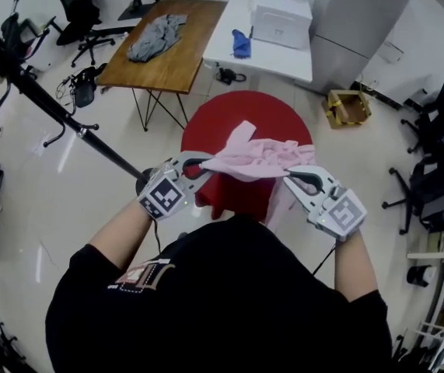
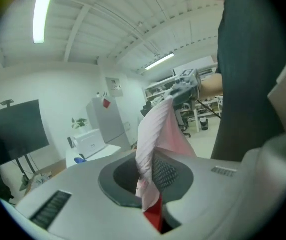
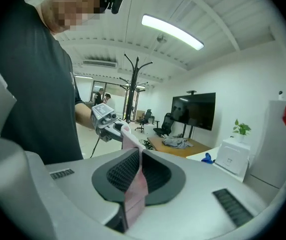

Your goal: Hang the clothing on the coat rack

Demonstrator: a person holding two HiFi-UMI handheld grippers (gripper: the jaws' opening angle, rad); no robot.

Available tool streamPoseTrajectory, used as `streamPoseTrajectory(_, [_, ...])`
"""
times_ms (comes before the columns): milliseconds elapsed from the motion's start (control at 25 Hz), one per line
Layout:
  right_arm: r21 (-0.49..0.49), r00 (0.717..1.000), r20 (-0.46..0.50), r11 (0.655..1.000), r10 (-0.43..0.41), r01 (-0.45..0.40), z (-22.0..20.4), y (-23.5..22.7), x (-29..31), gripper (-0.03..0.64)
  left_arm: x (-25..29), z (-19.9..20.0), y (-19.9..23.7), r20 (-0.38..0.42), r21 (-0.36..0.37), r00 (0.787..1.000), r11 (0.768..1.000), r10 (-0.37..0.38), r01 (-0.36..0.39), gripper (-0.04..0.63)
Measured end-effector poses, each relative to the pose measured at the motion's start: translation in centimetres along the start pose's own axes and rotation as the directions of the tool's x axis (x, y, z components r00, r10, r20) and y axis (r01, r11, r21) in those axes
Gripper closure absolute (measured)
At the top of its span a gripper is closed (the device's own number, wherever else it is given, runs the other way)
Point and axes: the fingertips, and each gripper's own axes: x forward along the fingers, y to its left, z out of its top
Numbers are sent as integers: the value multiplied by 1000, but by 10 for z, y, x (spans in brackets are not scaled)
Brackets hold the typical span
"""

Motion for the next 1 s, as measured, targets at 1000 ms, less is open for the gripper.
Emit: streamPoseTrajectory(1000, [-38,851,522,998,59,-46,213,25,66,600,-230,174,62,234,125,923,932,305,-340,583])
